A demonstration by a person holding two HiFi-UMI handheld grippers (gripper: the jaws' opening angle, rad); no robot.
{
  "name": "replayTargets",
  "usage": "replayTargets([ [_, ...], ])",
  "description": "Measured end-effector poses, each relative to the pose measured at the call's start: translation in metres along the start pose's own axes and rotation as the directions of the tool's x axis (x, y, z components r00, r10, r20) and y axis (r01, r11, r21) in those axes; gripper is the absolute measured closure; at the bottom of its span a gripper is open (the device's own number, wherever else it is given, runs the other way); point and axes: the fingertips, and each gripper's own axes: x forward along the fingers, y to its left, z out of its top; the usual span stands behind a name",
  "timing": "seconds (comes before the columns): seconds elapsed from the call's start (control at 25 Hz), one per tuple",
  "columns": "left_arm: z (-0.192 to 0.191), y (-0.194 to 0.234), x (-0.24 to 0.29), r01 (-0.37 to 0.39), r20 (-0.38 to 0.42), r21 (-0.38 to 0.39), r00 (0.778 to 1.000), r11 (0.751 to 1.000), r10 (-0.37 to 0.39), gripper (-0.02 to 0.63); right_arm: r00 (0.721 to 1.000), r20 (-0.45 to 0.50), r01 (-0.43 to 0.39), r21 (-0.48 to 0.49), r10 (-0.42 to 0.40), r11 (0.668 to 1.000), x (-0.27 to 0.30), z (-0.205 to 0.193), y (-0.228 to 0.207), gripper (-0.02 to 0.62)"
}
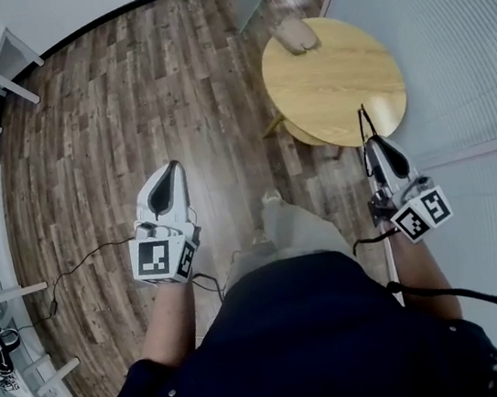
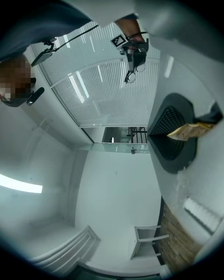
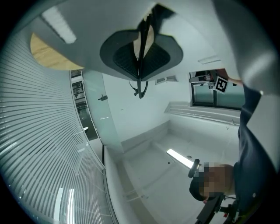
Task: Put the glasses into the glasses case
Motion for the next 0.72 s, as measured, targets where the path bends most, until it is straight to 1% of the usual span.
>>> replayTargets([
  [0.24,-0.003,0.032,0.045,-0.025,-0.013,0.006,1.0,1.0,0.025,0.603,0.999,-0.008,-0.033,0.032,0.033,0.999,0.058,-0.005,-0.028,0.566],
  [0.44,0.012,0.059,0.095,-0.043,-0.009,0.017,0.999,0.999,0.043,0.603,0.999,-0.006,-0.034,0.044,0.034,0.998,0.108,0.0,-0.064,0.566],
  [0.6,0.024,0.079,0.146,-0.034,-0.005,0.049,0.999,0.998,0.034,0.603,0.999,0.003,-0.043,0.064,0.043,0.997,0.153,0.005,-0.096,0.566],
  [0.72,0.025,0.087,0.182,-0.024,-0.016,0.067,1.0,0.997,0.025,0.603,0.999,0.005,-0.048,0.085,0.048,0.995,0.181,0.005,-0.124,0.566],
])
